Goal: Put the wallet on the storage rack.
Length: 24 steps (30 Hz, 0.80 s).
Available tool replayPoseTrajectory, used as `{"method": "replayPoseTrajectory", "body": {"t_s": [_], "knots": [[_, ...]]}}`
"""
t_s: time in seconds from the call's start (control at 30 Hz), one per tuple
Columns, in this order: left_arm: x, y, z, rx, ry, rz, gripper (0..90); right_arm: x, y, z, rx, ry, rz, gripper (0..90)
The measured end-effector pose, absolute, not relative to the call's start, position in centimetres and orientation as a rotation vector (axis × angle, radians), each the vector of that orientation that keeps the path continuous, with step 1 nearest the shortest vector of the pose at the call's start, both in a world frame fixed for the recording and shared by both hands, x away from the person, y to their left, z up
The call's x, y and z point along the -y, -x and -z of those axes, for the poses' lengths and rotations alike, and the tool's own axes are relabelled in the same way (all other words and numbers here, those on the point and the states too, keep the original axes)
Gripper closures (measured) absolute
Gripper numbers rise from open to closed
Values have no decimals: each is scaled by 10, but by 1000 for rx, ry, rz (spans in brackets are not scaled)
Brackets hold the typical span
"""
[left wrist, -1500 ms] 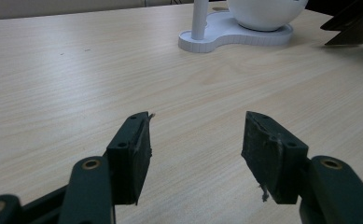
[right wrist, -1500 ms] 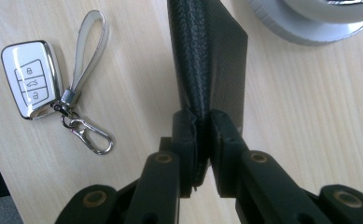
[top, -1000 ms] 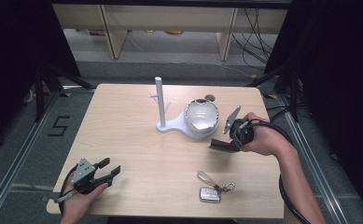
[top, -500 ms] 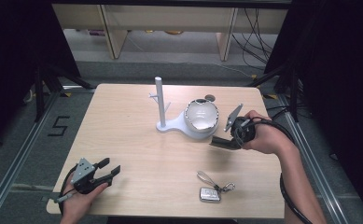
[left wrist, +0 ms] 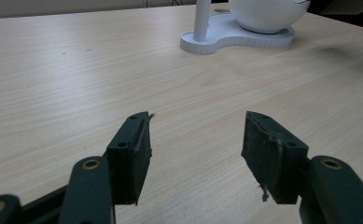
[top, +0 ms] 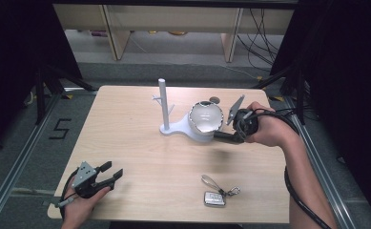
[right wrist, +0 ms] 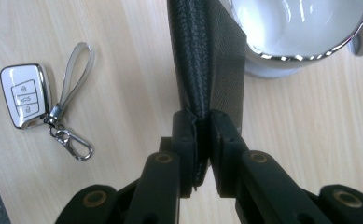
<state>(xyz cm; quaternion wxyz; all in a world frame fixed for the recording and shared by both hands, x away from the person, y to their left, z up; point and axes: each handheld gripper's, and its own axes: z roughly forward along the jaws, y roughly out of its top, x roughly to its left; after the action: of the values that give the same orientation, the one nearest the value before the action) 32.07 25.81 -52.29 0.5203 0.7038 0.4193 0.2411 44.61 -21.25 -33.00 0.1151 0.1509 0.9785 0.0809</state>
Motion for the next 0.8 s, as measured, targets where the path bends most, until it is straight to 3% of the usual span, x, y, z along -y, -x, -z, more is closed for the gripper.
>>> {"method": "replayPoseTrajectory", "body": {"t_s": [0.8], "knots": [[-260, -319, 523, -1012, -1673, -573, 411, 175, -490, 310, -2849, -280, -262, 824]]}}
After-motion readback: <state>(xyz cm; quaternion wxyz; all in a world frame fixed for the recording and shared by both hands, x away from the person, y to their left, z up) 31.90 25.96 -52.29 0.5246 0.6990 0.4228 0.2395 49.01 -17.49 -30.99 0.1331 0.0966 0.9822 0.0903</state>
